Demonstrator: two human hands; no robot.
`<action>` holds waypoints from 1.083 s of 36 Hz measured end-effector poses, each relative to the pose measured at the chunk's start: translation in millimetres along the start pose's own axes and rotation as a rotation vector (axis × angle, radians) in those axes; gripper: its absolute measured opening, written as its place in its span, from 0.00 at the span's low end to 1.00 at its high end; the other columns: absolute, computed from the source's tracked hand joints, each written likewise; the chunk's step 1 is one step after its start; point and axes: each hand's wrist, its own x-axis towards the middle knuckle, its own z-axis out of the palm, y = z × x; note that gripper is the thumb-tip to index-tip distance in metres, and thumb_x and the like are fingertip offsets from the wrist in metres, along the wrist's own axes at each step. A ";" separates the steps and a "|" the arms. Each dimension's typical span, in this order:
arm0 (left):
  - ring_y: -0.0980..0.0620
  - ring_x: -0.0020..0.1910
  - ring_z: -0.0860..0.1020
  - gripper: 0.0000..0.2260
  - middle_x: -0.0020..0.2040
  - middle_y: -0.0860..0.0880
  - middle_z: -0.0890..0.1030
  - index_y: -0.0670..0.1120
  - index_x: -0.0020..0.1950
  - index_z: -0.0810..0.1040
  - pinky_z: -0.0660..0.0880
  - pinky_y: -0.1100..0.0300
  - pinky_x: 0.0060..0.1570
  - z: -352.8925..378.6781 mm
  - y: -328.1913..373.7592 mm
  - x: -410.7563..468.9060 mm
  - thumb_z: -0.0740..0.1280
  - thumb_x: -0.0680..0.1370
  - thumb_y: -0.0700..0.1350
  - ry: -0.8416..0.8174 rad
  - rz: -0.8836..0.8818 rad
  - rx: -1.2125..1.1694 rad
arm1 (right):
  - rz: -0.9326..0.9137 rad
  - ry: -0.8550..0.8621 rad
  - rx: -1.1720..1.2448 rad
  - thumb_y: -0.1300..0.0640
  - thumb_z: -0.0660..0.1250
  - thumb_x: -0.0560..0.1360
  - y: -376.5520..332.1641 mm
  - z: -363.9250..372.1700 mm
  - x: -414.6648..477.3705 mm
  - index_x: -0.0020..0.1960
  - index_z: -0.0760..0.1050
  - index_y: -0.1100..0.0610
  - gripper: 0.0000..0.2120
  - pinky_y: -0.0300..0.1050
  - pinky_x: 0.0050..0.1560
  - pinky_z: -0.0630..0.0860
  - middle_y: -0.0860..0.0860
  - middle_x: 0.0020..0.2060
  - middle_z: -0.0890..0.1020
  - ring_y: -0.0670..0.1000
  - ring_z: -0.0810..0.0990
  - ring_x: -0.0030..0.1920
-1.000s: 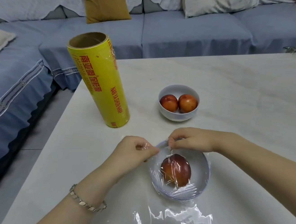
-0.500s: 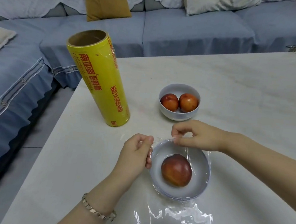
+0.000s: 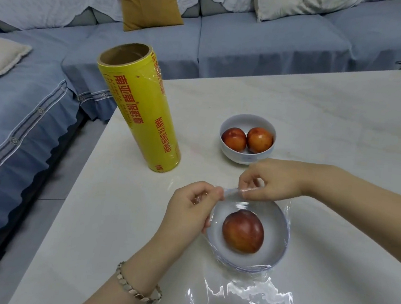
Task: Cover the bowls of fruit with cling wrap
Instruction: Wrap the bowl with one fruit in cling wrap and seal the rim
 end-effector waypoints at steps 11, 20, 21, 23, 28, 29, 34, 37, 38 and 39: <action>0.59 0.27 0.69 0.14 0.29 0.54 0.74 0.46 0.34 0.72 0.68 0.69 0.31 15.3 -16.4 2.5 0.61 0.80 0.43 0.145 -0.045 0.043 | 0.082 0.029 0.316 0.50 0.67 0.73 18.1 10.6 -0.2 0.39 0.80 0.53 0.09 0.35 0.43 0.69 0.46 0.34 0.79 0.42 0.74 0.37; 0.48 0.43 0.75 0.11 0.39 0.52 0.76 0.49 0.40 0.69 0.72 0.54 0.43 31.2 -20.2 6.0 0.56 0.81 0.48 0.328 -0.059 0.308 | 0.086 0.304 0.483 0.49 0.65 0.75 20.5 33.3 -2.9 0.37 0.77 0.57 0.13 0.41 0.46 0.70 0.51 0.37 0.81 0.44 0.74 0.39; 0.46 0.46 0.76 0.10 0.42 0.50 0.78 0.49 0.41 0.69 0.73 0.51 0.46 32.8 -21.6 8.4 0.56 0.81 0.48 0.335 -0.062 0.325 | 0.105 0.332 0.470 0.48 0.64 0.75 20.6 36.9 -6.0 0.35 0.76 0.55 0.13 0.41 0.43 0.69 0.46 0.32 0.79 0.42 0.73 0.36; 0.45 0.49 0.76 0.09 0.47 0.48 0.80 0.50 0.43 0.69 0.73 0.48 0.48 35.3 -24.0 12.5 0.54 0.82 0.49 0.338 -0.050 0.375 | 0.111 0.395 0.449 0.48 0.64 0.75 18.8 43.6 -12.4 0.36 0.75 0.56 0.14 0.41 0.41 0.70 0.46 0.30 0.78 0.43 0.72 0.35; 0.44 0.45 0.78 0.10 0.44 0.47 0.82 0.49 0.42 0.67 0.74 0.47 0.46 36.1 -22.1 19.5 0.54 0.82 0.50 0.272 0.002 0.390 | 0.096 0.524 0.423 0.49 0.62 0.76 10.9 61.3 -24.4 0.37 0.75 0.58 0.15 0.41 0.39 0.68 0.46 0.28 0.74 0.44 0.70 0.33; 0.44 0.44 0.78 0.10 0.43 0.48 0.83 0.49 0.42 0.67 0.74 0.47 0.46 34.8 -21.4 20.2 0.55 0.82 0.50 0.256 0.006 0.390 | 0.101 0.542 0.404 0.49 0.62 0.76 8.4 64.8 -25.2 0.36 0.74 0.59 0.15 0.43 0.41 0.68 0.46 0.29 0.74 0.44 0.71 0.34; 0.49 0.46 0.80 0.10 0.45 0.48 0.84 0.48 0.43 0.69 0.73 0.54 0.44 26.4 -22.1 21.5 0.55 0.82 0.50 0.212 0.026 0.395 | 0.127 0.712 0.423 0.52 0.60 0.77 -1.2 75.6 -16.1 0.41 0.75 0.62 0.15 0.45 0.48 0.70 0.53 0.38 0.80 0.52 0.76 0.43; 0.51 0.44 0.80 0.10 0.42 0.48 0.84 0.50 0.41 0.69 0.73 0.57 0.41 24.5 -24.5 22.6 0.56 0.81 0.50 0.228 0.031 0.348 | 0.186 0.755 0.483 0.52 0.60 0.78 -5.2 78.0 -8.9 0.38 0.73 0.60 0.14 0.43 0.42 0.67 0.50 0.32 0.77 0.51 0.74 0.38; 0.52 0.43 0.80 0.10 0.42 0.48 0.83 0.50 0.41 0.69 0.73 0.58 0.41 25.0 -25.0 22.6 0.56 0.81 0.49 0.238 0.025 0.326 | 0.203 0.782 0.482 0.52 0.59 0.78 -6.3 78.6 -6.8 0.37 0.72 0.58 0.14 0.43 0.41 0.65 0.48 0.31 0.76 0.50 0.73 0.37; 0.52 0.43 0.80 0.10 0.42 0.49 0.83 0.50 0.42 0.70 0.72 0.59 0.41 26.0 -25.5 22.2 0.56 0.82 0.49 0.250 0.018 0.305 | 0.216 0.813 0.472 0.52 0.59 0.78 -7.8 79.5 -5.0 0.36 0.71 0.56 0.13 0.44 0.40 0.65 0.47 0.30 0.75 0.51 0.73 0.37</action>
